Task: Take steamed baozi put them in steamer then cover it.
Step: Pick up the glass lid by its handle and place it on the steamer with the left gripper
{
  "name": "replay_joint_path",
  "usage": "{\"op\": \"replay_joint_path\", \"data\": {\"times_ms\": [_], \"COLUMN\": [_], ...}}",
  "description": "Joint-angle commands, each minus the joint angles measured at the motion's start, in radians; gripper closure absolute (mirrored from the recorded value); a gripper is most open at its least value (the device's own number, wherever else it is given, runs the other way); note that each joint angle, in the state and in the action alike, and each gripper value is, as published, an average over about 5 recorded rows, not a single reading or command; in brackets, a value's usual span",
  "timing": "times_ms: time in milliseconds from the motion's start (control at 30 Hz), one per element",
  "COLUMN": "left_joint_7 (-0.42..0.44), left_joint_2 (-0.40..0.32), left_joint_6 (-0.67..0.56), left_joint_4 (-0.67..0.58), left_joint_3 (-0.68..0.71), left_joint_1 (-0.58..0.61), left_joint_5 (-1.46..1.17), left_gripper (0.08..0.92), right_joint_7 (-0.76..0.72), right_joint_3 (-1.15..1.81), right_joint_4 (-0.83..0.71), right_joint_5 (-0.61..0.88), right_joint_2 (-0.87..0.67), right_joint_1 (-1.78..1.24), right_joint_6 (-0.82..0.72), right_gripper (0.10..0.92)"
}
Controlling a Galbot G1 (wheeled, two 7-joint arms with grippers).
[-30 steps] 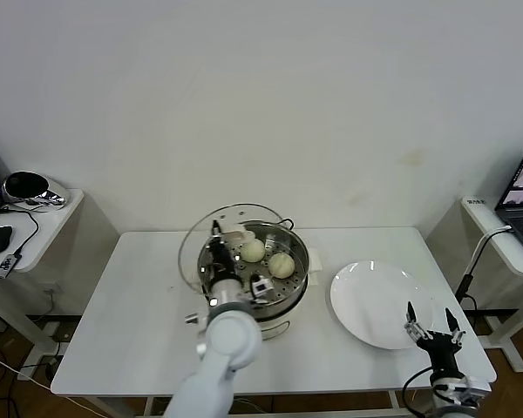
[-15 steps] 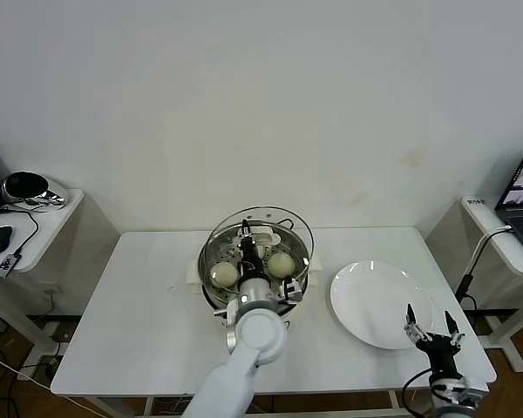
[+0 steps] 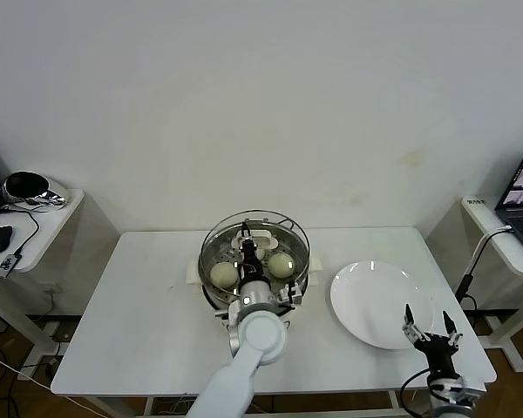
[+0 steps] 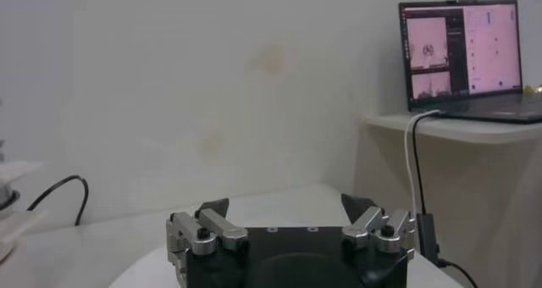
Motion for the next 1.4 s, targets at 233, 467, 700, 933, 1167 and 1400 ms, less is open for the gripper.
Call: {"op": "replay_joint_path", "data": {"times_ms": [233, 467, 700, 933, 1167, 1400], "left_joint_7": [0.041, 0.057, 0.062, 0.038, 0.019, 0.027], "left_joint_2": [-0.004, -0.004, 0.003, 0.004, 0.013, 0.023], "left_joint_6": [0.008, 0.01, 0.009, 0.0, -0.017, -0.021], "left_joint_4": [0.018, 0.018, 0.016, 0.018, -0.009, -0.076], "left_joint_3": [-0.007, -0.004, -0.008, -0.01, 0.0, 0.014], "left_joint_1": [0.006, 0.012, 0.017, 0.02, 0.029, 0.039], "left_joint_5": [0.016, 0.018, 0.017, -0.005, -0.02, -0.04], "left_gripper": [0.863, 0.863, 0.863, 0.863, 0.854, 0.676], "right_joint_7": [-0.003, -0.003, -0.005, -0.005, -0.005, -0.005], "right_joint_3": [-0.001, -0.001, -0.004, -0.009, -0.009, -0.012], "right_joint_4": [-0.004, -0.006, -0.008, -0.007, -0.009, -0.011], "right_joint_5": [-0.003, -0.005, -0.013, -0.018, -0.018, -0.021], "right_joint_2": [0.001, 0.003, 0.008, 0.011, 0.011, 0.013], "right_joint_1": [0.0, 0.001, 0.003, 0.0, -0.001, 0.001], "right_joint_6": [0.003, 0.003, 0.007, 0.009, 0.011, 0.011], "right_gripper": [0.203, 0.203, 0.203, 0.203, 0.203, 0.203]}}
